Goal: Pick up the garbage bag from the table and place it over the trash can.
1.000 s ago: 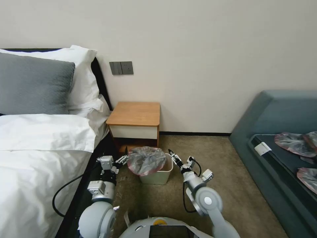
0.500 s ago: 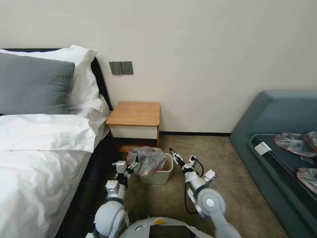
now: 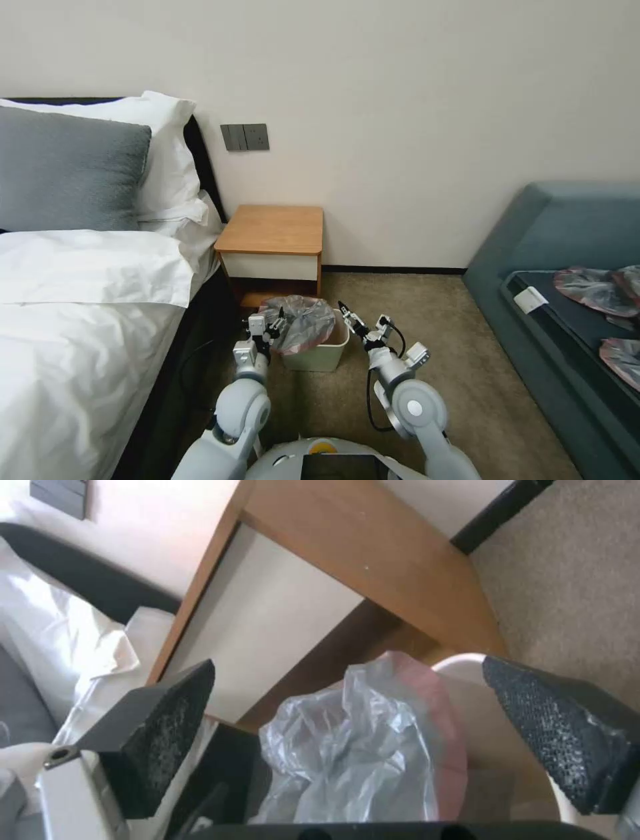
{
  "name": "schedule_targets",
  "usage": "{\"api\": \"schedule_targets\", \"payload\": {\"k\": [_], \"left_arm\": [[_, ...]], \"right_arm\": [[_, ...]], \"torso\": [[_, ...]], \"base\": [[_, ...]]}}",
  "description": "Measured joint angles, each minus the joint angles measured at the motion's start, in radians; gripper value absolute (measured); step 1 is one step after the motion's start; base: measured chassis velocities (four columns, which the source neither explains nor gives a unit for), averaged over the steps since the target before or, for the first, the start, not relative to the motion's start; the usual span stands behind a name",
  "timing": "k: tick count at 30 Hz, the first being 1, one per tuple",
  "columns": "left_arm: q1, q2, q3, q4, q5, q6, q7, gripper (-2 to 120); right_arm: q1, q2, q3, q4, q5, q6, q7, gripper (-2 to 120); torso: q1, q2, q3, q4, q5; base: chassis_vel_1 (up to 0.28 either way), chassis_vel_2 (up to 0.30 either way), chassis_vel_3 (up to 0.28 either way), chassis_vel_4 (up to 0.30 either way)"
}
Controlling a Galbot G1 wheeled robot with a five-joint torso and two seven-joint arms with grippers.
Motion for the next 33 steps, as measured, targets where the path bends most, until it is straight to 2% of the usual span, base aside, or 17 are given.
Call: {"api": "schedule_targets", "payload": {"k": [10,19,24,27,33], "left_arm": [[-0.038,-0.005,0.01,0.064,-0.015,0.034,-0.015,73],[-0.069,-0.013,0.025,0.137,-0.015,0.038,-0.033,66],[-0.074,-0.019,0.032,0.15,-0.013,0.041,-0.035,64],[-0.081,-0.022,0.035,0.169,-0.012,0.045,-0.039,56],[-0.095,-0.025,0.036,0.184,-0.019,0.062,-0.044,54]], "right_arm": [[-0.008,-0.002,0.005,0.026,-0.007,0.003,0.0,100],[-0.028,-0.003,0.017,0.028,-0.021,0.018,-0.004,100],[-0.034,-0.01,0.023,0.027,-0.022,0.024,-0.007,100],[-0.033,-0.014,0.025,0.022,-0.022,0.029,-0.008,100],[-0.029,-0.016,0.025,0.014,-0.022,0.033,-0.008,100]], "torso": [[0.0,0.0,0.0,0.0002,0.0],[0.0,0.0,0.0,0.0001,0.0001],[0.0,0.0,0.0,0.0001,0.0],[0.0,0.0,0.0,0.0001,0.0],[0.0,0.0,0.0,0.0002,0.0]], "base": [[0.0,0.0,0.0,0.0],[0.0,0.0,0.0,0.0],[0.0,0.0,0.0,0.0],[0.0,0.0,0.0,0.0],[0.0,0.0,0.0,0.0]]}}
